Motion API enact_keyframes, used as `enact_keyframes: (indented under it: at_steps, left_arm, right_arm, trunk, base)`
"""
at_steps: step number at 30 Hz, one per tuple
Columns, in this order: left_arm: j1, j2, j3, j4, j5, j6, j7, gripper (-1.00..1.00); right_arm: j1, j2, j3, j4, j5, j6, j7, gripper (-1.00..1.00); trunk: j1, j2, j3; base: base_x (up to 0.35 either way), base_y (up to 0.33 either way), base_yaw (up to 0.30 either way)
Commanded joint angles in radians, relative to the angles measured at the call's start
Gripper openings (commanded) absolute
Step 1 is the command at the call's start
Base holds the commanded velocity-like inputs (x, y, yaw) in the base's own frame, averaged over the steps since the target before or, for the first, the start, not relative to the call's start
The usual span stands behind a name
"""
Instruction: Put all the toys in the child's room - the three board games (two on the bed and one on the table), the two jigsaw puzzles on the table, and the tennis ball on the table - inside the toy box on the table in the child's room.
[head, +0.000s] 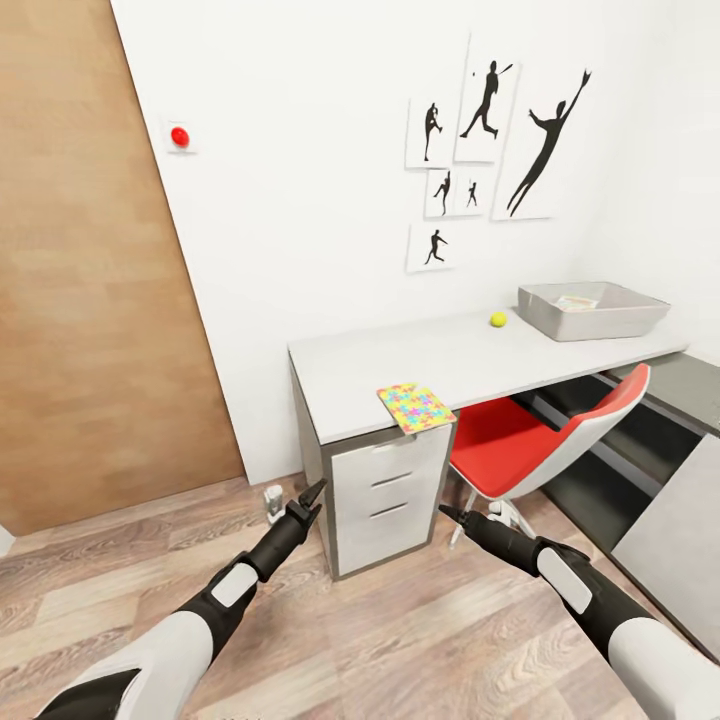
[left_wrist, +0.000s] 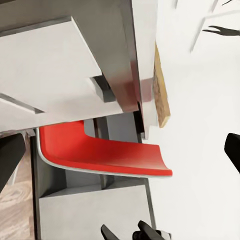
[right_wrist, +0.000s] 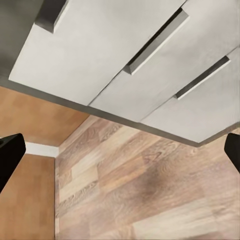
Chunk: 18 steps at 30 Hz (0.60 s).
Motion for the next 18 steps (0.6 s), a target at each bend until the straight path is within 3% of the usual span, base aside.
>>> enact_keyframes:
  at_steps: [1,12,18]
  left_arm:
    - [0.0,-0.001,0.005,0.0,0.001,0.01,-0.003,1.0]
    - [0.0,-0.005,0.005,0.0,0.0,0.01,-0.003,1.0]
    - [0.0,-0.01,0.005,-0.001,-0.003,0.01,-0.003,1.0]
  right_arm:
    - [-0.001,-0.001,0.005,0.0,-0.009,0.003,0.0,1.0]
    - [0.0,-0.001,0.006,0.0,-0.009,0.003,0.001,1.0]
    - [0.0,0.0,0.006,0.0,-0.009,0.003,0.002,1.0]
  trunk:
    - [0.0,-0.001,-0.001]
    - [0.0,-0.001,-0.001]
    - [0.0,-0.001,-0.001]
  base:
    - [-0.109,-0.115,0.0]
    - [-0.065,-0.089,0.0]
    - [0.129,-0.126,0.0]
